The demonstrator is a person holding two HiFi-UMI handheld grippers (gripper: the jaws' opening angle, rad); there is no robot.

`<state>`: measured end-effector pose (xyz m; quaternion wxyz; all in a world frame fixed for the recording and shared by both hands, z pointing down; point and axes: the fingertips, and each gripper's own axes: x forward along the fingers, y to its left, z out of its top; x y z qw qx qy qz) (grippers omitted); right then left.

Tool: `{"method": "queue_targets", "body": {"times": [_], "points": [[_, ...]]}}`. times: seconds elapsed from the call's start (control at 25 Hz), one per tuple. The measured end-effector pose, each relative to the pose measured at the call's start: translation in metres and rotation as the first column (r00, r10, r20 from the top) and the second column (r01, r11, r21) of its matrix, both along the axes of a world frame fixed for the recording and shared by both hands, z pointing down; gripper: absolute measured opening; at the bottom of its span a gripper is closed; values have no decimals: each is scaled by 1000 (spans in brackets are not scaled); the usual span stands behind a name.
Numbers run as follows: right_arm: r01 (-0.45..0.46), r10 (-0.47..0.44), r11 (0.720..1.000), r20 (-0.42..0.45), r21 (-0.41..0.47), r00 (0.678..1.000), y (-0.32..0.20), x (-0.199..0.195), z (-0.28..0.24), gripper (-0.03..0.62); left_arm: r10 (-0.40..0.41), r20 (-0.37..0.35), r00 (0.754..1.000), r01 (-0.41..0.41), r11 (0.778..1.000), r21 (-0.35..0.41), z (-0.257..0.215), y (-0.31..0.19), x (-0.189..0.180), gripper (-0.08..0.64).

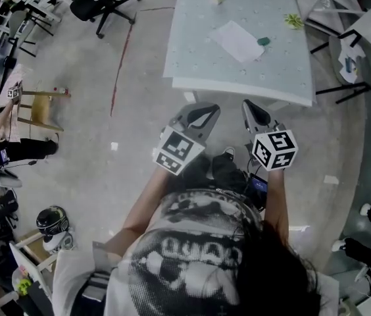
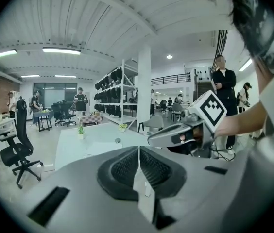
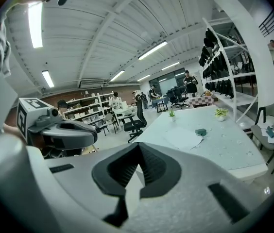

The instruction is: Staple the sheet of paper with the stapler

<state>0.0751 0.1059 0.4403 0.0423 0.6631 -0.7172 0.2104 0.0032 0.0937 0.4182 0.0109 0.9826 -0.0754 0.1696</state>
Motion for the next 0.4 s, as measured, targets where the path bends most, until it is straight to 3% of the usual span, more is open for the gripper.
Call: {"method": "queue_targets", "body": {"times": [0.4], "points": [[-12,12,1000,-8,-7,1000,-10,-12,2,-8,4,-8,1000,-4,1000,-4,2,-12,-15,5]]}}
